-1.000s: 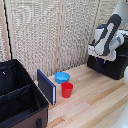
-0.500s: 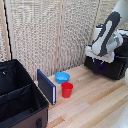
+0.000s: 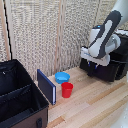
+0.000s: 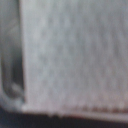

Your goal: Please move the gripper into proximity with the fryer handle. Once close enough, gingerly grasp the handle and gently tug the fryer basket open in your direction.

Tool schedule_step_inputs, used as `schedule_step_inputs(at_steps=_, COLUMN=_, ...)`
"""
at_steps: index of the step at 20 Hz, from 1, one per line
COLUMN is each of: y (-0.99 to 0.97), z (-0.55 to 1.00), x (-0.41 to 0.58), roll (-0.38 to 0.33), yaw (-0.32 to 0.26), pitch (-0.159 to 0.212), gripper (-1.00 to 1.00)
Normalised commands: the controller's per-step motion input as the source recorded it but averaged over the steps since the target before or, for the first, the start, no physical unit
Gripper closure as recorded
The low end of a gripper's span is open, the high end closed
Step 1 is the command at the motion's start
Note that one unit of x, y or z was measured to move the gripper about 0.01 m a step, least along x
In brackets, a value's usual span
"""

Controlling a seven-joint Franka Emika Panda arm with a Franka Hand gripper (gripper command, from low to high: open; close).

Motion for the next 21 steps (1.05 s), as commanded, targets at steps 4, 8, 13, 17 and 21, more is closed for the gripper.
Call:
schedule_step_inputs(at_steps=4, y=0.46, z=-0.18, x=0.532, roll=0.000, yaw=-0.141, pitch=0.003, gripper=1.00)
schedule_step_inputs(at_steps=8, y=0.16, z=0.02, x=0.204, roll=0.000, yaw=-0.111, pitch=0.000, gripper=-1.00)
schedule_step_inputs(at_steps=13, y=-0.08, z=0.57, x=-0.077, roll=0.001, yaw=-0.014, pitch=0.042, gripper=-1.00)
schedule_step_inputs(at_steps=17, y=0.01, z=0.76, x=0.000, roll=-0.004, yaw=0.012, pitch=0.093, gripper=-1.00)
schedule_step_inputs(at_steps=21, y=0.11, z=0.76, x=0.007, roll=-0.007, yaw=0.014, pitch=0.103, gripper=-1.00)
